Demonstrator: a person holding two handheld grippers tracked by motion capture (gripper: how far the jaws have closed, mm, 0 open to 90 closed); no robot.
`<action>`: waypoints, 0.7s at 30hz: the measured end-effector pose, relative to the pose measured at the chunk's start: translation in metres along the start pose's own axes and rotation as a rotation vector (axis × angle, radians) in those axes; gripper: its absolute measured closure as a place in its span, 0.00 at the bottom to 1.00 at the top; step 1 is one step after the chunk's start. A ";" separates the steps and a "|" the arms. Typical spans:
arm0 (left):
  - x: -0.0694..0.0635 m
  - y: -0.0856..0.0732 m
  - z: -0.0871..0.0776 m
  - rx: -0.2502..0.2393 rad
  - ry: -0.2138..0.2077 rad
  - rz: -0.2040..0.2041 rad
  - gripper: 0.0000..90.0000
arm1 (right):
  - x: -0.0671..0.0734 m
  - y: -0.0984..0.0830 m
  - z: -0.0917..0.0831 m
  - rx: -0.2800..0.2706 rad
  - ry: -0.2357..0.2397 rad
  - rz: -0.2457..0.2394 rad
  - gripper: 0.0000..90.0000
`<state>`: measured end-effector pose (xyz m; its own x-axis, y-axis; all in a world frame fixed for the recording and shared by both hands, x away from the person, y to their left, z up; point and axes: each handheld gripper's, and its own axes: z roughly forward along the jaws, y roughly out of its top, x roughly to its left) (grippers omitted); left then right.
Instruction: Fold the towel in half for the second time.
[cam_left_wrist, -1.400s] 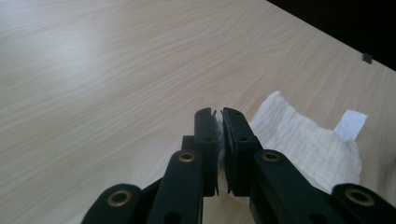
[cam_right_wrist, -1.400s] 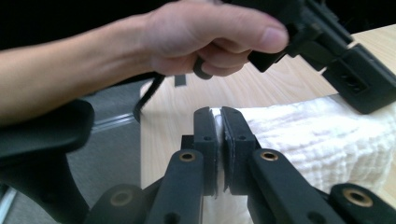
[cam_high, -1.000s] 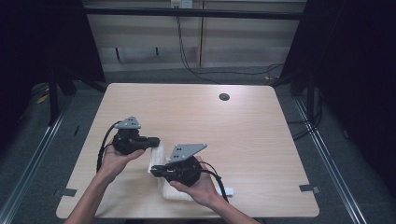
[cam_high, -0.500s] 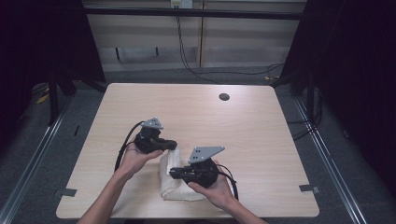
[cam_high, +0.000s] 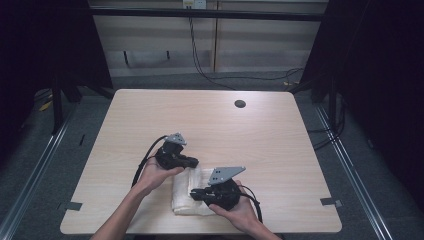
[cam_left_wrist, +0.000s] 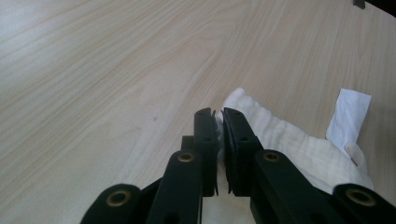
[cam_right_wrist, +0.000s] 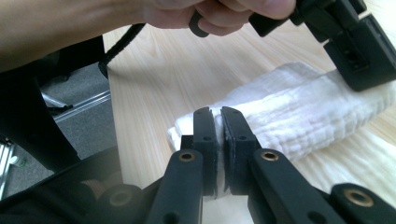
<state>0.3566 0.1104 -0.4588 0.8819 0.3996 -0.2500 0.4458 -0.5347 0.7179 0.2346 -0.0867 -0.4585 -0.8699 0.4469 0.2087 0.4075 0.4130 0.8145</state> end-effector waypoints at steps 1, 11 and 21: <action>0.000 0.000 0.000 0.008 -0.001 0.001 0.94 | 0.000 -0.002 -0.001 -0.001 -0.002 0.004 0.95; -0.008 -0.003 0.019 0.024 -0.002 -0.008 0.93 | -0.006 -0.027 -0.007 0.064 -0.056 0.029 0.94; -0.010 -0.004 0.024 0.014 -0.007 0.010 0.89 | -0.009 -0.038 -0.009 0.105 -0.078 0.032 0.94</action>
<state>0.3496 0.0903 -0.4746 0.8873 0.3890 -0.2479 0.4392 -0.5486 0.7114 0.2247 -0.1140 -0.4861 -0.8332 0.5201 0.1877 0.4655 0.4764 0.7459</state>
